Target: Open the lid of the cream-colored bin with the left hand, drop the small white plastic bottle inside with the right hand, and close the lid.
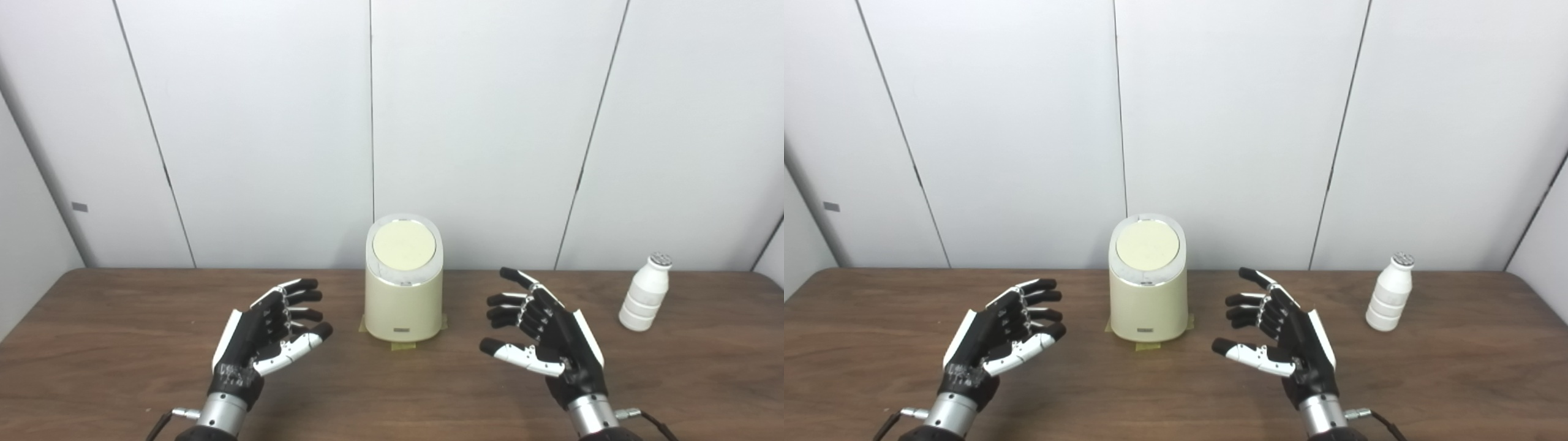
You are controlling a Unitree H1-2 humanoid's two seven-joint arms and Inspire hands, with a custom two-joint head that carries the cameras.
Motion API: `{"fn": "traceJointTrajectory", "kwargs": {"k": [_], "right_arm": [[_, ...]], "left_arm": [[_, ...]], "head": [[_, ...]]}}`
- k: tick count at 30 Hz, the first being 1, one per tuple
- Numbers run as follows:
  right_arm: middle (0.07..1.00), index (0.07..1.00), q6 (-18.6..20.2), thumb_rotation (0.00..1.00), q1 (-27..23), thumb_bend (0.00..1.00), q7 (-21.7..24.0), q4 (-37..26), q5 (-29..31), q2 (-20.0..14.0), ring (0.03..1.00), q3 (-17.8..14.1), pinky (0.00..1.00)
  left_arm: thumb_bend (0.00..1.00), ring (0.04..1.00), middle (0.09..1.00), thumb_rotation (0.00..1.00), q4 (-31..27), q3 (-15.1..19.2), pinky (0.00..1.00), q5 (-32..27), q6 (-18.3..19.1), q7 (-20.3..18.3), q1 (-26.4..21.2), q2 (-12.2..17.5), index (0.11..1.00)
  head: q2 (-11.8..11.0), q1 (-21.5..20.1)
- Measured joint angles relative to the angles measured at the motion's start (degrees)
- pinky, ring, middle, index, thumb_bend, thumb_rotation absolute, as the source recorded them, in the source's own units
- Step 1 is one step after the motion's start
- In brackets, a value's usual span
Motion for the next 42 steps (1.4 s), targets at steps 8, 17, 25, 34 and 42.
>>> {"fn": "traceJointTrajectory", "kwargs": {"k": [8,17,25,34,42], "right_arm": [[0.612,0.789,0.0,0.17,0.0,0.84,0.0,0.0,-0.1,0.0,0.606,0.0,0.59],[0.615,0.790,0.0,0.17,0.0,0.84,0.0,0.0,-0.3,0.0,0.603,0.0,0.58],[0.617,0.791,-0.1,0.17,-0.3,0.83,-0.1,1.1,-0.6,0.0,0.609,0.0,0.59],[0.617,0.792,-0.2,0.18,-0.6,0.84,-0.1,2.4,-0.8,0.0,0.604,0.0,0.57],[0.610,0.783,-1.7,0.16,-1.1,0.83,-0.1,4.0,-0.5,0.2,0.609,-0.2,0.60]], "left_arm": [[0.71,0.626,0.729,0.16,0.0,0.0,0.49,0.2,0.0,0.0,0.0,0.0,0.765],[0.73,0.693,0.743,0.22,0.0,0.4,0.55,0.2,0.0,0.5,0.0,-0.3,0.749],[0.82,0.886,0.894,0.35,-0.4,1.0,0.76,0.9,0.3,3.4,-0.5,-2.1,0.902],[0.89,1.000,1.000,0.42,-0.6,-0.9,1.00,7.9,1.7,7.4,-4.9,-3.7,1.000],[0.88,1.000,1.000,0.32,1.4,-3.3,0.97,12.1,5.3,9.0,-14.2,-4.9,1.000]], "head": [[0.0,-0.1],[-0.4,0.6],[-1.3,0.9],[-2.0,1.4],[-2.3,1.5]]}}
